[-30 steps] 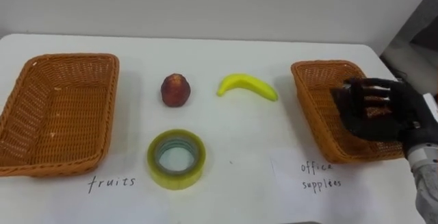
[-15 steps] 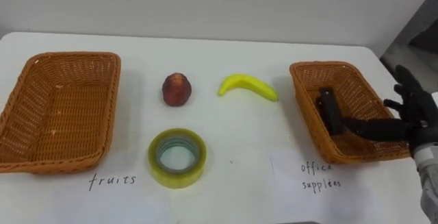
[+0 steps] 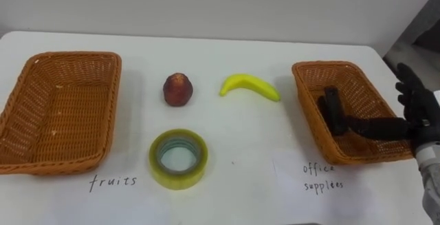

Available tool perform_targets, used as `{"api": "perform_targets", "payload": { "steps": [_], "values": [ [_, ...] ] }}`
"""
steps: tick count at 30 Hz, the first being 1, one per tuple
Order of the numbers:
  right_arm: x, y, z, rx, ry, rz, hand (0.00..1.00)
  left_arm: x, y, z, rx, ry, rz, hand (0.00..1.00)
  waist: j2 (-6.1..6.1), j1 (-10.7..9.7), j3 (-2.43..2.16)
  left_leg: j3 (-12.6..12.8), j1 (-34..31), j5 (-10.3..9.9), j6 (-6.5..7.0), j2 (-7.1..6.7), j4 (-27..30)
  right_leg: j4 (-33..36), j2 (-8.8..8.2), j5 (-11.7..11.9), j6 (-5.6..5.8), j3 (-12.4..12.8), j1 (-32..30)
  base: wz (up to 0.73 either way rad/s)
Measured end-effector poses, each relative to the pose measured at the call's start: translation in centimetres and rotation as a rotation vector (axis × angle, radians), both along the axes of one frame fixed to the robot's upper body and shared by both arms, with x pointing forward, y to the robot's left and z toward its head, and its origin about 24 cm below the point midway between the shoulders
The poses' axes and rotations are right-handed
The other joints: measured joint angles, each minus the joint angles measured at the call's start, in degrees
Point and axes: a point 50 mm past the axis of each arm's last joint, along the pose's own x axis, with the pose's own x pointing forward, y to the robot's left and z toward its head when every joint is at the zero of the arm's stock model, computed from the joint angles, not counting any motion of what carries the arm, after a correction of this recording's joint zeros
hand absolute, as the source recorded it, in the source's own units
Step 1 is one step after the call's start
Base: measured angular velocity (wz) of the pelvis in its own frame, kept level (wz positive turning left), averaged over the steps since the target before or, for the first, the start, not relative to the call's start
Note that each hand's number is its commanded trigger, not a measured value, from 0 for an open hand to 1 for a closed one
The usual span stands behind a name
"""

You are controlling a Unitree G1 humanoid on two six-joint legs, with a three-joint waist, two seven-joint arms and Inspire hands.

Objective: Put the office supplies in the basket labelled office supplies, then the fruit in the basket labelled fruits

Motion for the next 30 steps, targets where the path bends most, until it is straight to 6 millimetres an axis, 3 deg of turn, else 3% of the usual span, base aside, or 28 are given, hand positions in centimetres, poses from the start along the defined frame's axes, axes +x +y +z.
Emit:
{"api": "perform_targets", "payload": {
  "steps": [10,17,30],
  "values": [
    [0.0,0.0,0.1,-0.002,-0.003,0.0,0.0,0.0,0.1,0.1,0.01,-0.005,0.004,0.0,-0.13,0.1,-0.04,0.3,0.1,0.0,0.0,0.02,0.0,0.1,0.07,0.0,-0.01,0.6,0.0,0.0],
    [0.6,1.0,2.5,-0.002,-0.114,0.035,0.0,0.1,0.3,0.1,0.019,-0.013,0.023,0.0,-0.01,0.6,0.08,0.1,0.0,0.0,0.01,-0.03,0.0,0.2,0.02,0.0,0.0,0.6,0.0,-0.01],
    [1.1,2.2,5.1,0.032,-0.242,0.094,0.0,0.0,-0.1,-0.2,0.003,0.004,0.021,0.0,-0.01,3.1,0.38,0.0,-0.3,0.0,0.01,0.02,0.2,0.1,-0.11,0.0,-0.01,-0.3,0.0,0.0]
  ]
}}
